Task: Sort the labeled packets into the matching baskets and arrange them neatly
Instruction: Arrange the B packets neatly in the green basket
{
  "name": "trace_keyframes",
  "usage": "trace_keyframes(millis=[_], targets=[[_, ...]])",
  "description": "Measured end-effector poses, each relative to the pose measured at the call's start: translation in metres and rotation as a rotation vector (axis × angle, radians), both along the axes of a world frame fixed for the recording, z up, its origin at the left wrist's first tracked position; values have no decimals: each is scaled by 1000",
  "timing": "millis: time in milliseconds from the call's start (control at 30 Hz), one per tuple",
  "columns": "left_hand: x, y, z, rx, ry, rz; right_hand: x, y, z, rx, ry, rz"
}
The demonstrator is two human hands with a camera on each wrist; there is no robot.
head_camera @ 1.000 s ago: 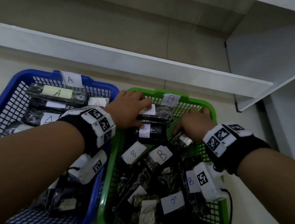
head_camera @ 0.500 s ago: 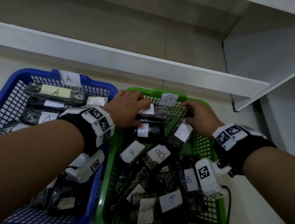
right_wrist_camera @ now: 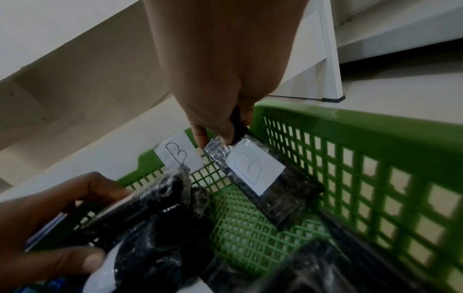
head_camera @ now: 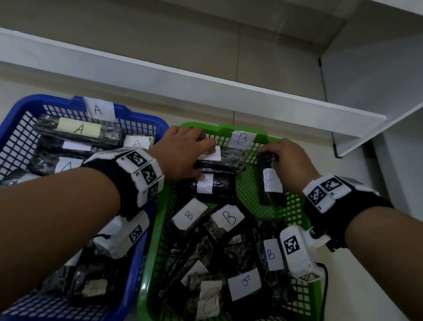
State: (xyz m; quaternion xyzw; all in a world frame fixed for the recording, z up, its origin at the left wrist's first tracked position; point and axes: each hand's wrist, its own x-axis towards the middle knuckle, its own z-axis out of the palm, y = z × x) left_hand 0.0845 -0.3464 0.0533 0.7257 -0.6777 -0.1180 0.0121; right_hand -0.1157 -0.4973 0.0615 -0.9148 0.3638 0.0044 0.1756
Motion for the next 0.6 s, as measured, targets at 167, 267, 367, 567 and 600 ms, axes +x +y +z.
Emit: trace_keyframes(millis=[167, 267, 367, 567, 600], targets=[[0, 1, -1, -10, 6, -1, -12, 25, -16, -182, 284, 102], [1, 1, -2, -10, 6, -2, -14, 27, -15, -269, 384, 94], [1, 1, -3, -11, 6, -5, -13, 22, -6, -351, 408, 56], [1, 0, -3, -2, -18, -14, -12, 13, 0, -159, 142, 22], [2, 0, -3, 6, -24, -14, -12, 10, 1, -124, 71, -11]])
